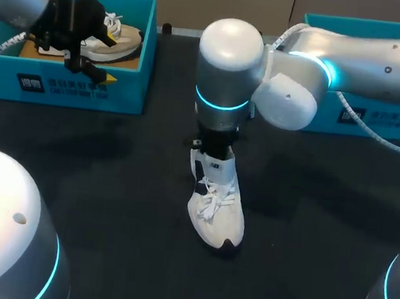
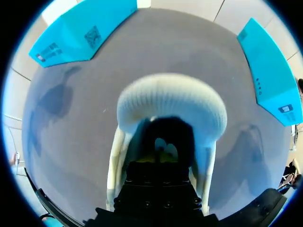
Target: Take the shoe out of the shoebox, open the shoe tongue, remove and reinsert the insole, then place the shoe into the shoebox
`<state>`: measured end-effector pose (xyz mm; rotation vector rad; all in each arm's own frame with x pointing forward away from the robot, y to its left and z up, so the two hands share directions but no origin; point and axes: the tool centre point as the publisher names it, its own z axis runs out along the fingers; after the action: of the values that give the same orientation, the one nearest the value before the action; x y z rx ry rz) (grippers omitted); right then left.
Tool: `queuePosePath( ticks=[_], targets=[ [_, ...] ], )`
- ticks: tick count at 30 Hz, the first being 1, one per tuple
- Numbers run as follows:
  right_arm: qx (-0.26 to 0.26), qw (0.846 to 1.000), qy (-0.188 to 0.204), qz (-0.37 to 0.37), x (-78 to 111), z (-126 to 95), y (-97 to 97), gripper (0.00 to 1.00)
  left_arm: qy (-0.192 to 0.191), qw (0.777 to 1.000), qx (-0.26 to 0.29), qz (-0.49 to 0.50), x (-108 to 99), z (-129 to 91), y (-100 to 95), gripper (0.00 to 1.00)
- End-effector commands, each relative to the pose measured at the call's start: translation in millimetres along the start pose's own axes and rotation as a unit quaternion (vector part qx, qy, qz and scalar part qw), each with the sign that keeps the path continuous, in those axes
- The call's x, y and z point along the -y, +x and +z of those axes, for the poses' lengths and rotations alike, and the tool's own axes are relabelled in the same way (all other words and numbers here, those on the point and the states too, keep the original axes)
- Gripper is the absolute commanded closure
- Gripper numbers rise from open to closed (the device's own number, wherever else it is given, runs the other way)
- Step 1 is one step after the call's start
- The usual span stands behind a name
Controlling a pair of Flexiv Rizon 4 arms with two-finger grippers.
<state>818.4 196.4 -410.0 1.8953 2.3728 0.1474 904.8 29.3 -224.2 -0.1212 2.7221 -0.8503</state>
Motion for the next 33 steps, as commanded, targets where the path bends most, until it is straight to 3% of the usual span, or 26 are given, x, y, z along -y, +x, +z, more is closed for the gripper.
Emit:
queuePosePath(
  ticks=[1, 7, 18, 29, 33],
  targets=[
    [-0.008, 1.0, 0.006, 0.004, 27.8, 34, -4.0, 1.0, -0.002, 1.0, 0.0, 0.0, 1, -1, 0.8, 0.0],
    [-0.011, 1.0, -0.002, 0.004, 25.2, 18, -2.6, 1.0, -0.002, 1.0, 0.0, 0.0, 1, -1, 0.8, 0.0],
    [0.032, 0.998, -0.043, -0.023, 5.5, -19, 0.2, 1.0, -0.002, 1.0, 0.0, 0.0, 1, -1, 0.8, 0.0],
    [0.06, 0.996, -0.061, -0.035, -7.6, -24, -7.1, 1.0, -0.002, 1.0, 0.0, 0.0, 1, -1, 0.8, 0.0],
    [0.073, 0.995, -0.061, -0.042, -9.5, -11, -11.5, 1.0, -0.002, 1.0, 0.0, 0.0, 1, -1, 0.8, 0.0]
  ],
)
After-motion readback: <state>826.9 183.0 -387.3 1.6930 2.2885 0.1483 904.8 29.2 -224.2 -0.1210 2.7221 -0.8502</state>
